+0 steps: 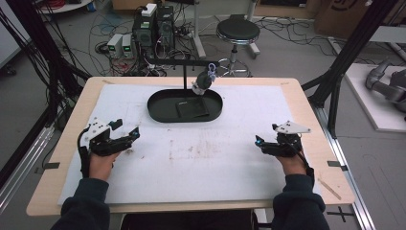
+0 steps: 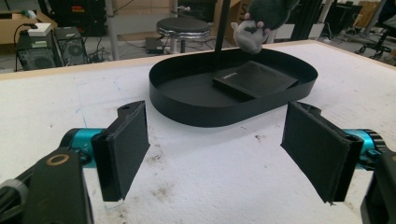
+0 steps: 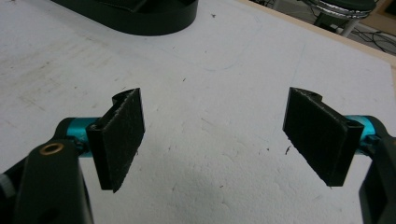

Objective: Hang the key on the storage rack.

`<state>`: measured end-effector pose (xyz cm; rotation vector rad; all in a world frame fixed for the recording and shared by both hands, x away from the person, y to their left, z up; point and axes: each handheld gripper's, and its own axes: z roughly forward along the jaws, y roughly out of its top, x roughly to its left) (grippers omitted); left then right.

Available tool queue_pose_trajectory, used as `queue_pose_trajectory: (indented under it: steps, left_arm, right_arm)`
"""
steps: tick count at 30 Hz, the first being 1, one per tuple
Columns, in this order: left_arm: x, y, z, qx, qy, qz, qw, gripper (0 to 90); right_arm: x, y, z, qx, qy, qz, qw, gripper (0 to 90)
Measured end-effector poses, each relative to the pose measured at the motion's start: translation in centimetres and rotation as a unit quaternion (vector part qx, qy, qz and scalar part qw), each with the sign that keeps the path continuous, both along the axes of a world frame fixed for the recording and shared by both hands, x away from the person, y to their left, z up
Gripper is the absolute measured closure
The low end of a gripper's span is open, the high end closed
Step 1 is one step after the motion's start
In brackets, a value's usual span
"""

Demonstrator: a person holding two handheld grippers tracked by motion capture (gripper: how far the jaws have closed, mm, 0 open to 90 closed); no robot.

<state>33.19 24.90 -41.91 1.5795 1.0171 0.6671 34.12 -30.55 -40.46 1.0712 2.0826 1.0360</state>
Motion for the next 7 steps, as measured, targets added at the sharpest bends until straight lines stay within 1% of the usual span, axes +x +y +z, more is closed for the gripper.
queue_pose_trajectory:
  steps: [7]
  left_arm:
    - [0.11,0.03,-0.07,0.000,0.001,0.001,1.0000,22.6]
  right_arm:
    - [-0.04,-0.20,0.00,0.001,-0.002,-0.004,1.0000,21.1]
